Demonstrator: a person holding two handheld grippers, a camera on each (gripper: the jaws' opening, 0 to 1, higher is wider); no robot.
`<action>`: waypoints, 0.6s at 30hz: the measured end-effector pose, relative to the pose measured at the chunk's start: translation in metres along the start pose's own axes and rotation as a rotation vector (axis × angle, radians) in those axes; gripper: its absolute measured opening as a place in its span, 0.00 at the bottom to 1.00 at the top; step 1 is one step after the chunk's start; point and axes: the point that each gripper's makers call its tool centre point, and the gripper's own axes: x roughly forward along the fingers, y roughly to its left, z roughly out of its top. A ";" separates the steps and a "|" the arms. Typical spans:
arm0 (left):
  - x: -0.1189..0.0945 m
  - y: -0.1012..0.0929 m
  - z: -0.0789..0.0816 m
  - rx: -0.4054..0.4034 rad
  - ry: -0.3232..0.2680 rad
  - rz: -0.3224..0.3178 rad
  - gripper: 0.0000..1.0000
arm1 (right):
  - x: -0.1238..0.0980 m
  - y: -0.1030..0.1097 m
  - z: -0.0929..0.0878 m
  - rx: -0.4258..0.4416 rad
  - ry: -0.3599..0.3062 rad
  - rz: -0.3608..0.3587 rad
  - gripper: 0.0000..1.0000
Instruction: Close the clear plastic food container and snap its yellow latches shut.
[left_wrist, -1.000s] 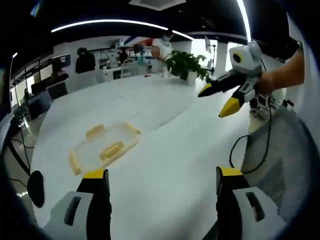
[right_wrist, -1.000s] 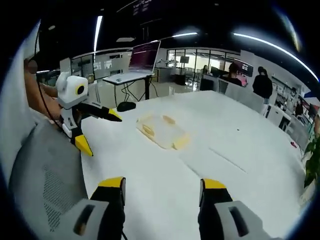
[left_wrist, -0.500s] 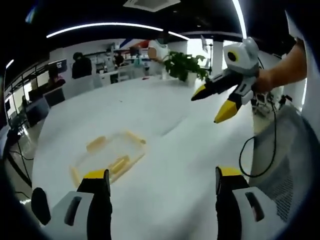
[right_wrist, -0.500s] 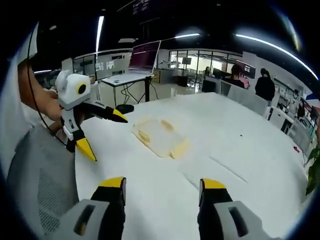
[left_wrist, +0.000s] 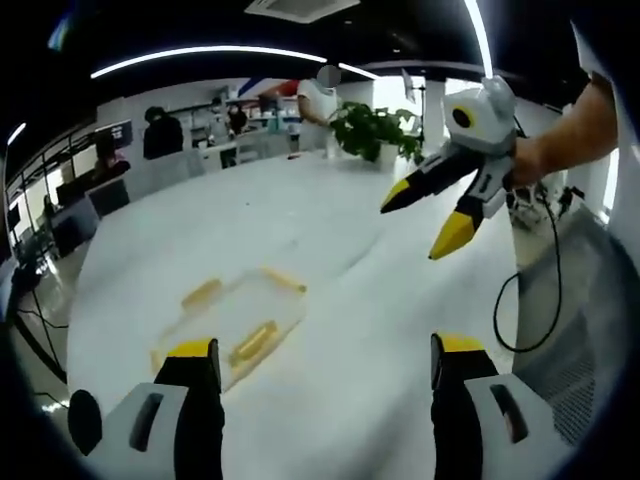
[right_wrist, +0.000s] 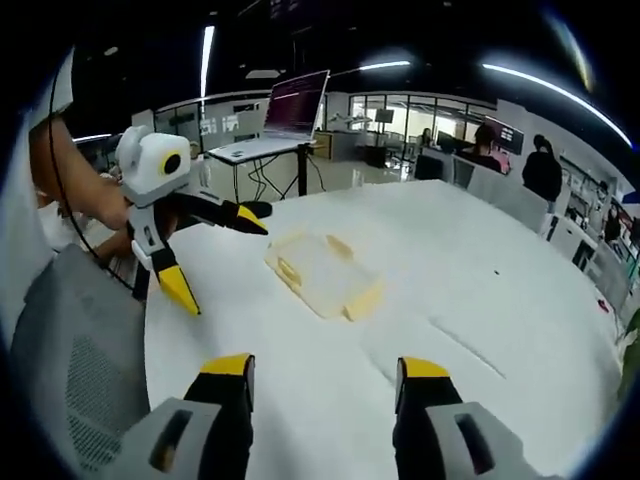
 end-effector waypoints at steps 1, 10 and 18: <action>0.000 0.001 -0.001 0.001 0.003 0.000 0.85 | 0.002 0.000 0.001 -0.002 -0.001 0.005 0.56; 0.000 0.011 -0.003 0.007 0.010 0.003 0.85 | 0.016 -0.003 0.008 -0.034 0.017 0.036 0.54; -0.002 0.025 -0.010 0.003 0.029 0.012 0.84 | 0.023 -0.005 0.014 -0.067 0.029 0.062 0.54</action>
